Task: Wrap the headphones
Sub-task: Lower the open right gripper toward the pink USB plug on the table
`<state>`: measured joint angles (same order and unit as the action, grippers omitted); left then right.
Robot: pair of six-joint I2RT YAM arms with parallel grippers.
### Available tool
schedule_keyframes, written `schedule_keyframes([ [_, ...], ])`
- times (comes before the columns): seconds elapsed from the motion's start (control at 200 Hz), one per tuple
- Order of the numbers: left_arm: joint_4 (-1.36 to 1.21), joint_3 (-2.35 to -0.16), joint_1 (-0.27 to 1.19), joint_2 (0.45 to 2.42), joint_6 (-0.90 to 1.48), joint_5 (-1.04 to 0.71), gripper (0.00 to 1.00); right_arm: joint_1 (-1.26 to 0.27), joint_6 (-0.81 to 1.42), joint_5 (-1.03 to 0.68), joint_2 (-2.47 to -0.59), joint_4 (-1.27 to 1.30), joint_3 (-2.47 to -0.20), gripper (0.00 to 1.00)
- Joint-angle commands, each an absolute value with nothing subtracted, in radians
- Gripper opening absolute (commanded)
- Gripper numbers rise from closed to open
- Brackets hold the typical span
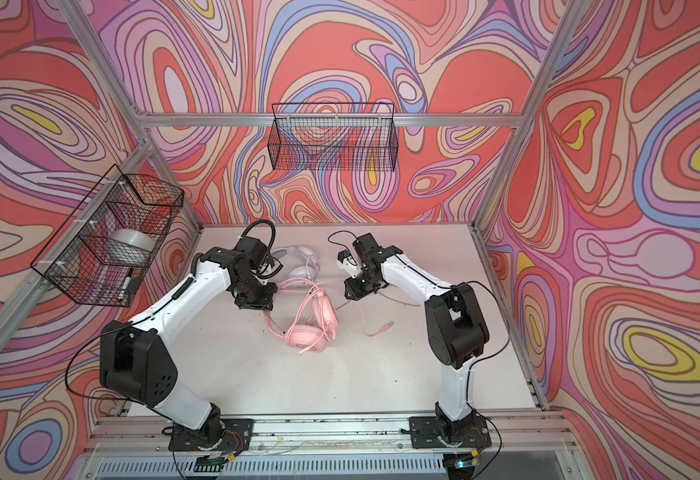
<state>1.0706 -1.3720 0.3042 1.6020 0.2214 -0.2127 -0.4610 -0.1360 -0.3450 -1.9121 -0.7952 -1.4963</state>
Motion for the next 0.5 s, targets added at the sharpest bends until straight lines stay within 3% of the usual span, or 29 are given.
schedule_keyframes([
  [0.0,1.048,-1.373,0.283,1.563,0.249,-0.334,0.00,-0.456,-0.099,-0.360,-1.931,-0.754,-1.460,0.30],
  [0.496,0.985,-1.342,0.223,1.539,0.328,-0.436,0.00,-0.438,-0.005,-0.392,-1.872,-0.674,-1.243,0.34],
])
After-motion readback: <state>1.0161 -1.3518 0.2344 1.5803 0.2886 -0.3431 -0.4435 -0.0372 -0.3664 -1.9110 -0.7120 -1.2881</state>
